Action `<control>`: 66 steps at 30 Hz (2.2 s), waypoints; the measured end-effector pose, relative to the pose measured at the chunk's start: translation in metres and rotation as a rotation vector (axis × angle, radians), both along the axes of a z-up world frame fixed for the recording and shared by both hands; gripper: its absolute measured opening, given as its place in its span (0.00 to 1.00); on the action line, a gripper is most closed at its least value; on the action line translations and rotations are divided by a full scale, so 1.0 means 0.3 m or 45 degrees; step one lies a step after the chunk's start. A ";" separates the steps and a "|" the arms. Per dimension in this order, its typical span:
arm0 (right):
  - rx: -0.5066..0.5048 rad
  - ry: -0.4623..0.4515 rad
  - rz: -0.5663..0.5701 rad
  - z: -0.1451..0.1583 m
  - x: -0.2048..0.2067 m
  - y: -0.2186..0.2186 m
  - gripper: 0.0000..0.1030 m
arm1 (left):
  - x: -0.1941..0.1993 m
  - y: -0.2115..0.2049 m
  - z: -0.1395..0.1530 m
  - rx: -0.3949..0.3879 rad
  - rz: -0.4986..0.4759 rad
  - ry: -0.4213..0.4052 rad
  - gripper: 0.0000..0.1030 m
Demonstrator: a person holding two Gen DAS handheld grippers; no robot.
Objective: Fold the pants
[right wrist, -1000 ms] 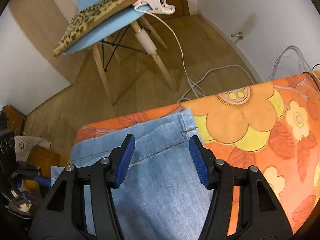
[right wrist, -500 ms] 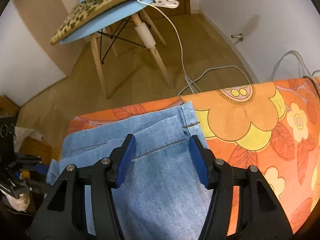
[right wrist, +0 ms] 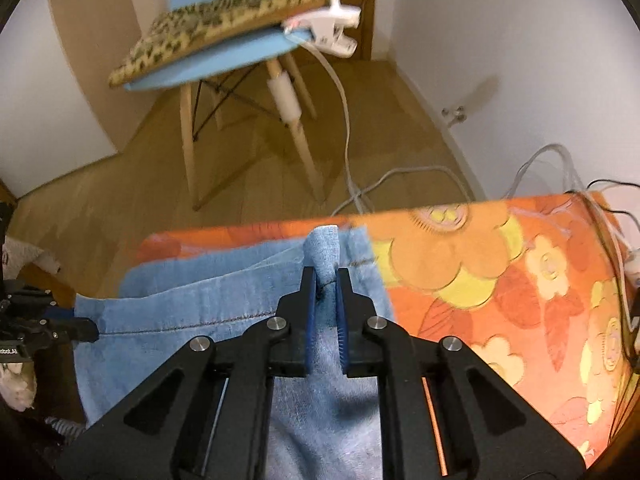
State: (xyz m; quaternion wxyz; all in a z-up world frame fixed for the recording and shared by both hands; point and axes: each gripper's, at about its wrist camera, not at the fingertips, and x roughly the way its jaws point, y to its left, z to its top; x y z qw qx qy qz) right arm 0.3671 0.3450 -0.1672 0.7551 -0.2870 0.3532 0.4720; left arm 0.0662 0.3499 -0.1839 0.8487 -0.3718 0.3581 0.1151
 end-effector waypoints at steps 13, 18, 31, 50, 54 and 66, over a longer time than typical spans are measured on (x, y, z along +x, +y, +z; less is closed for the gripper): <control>-0.079 -0.036 -0.052 -0.076 0.047 0.121 0.09 | 0.053 0.046 -0.018 0.080 -0.006 0.055 0.05; -0.032 0.014 -0.116 -0.025 0.061 0.068 0.20 | 0.054 0.049 -0.079 0.064 -0.001 0.103 0.06; 0.145 -0.096 -0.469 0.424 -0.256 -0.765 0.41 | 0.074 0.046 -0.057 0.092 -0.031 0.127 0.05; 0.325 -0.052 -1.569 0.378 -0.913 -1.967 0.58 | 0.161 -0.084 0.151 0.343 -0.361 0.166 0.16; 0.385 -0.028 -1.783 0.316 -1.017 -2.180 0.58 | 0.218 -0.217 0.295 0.437 -0.547 0.106 0.16; 0.645 0.156 -2.201 0.072 -1.175 -2.631 0.58 | 0.305 -0.851 0.407 0.486 -1.172 0.006 0.16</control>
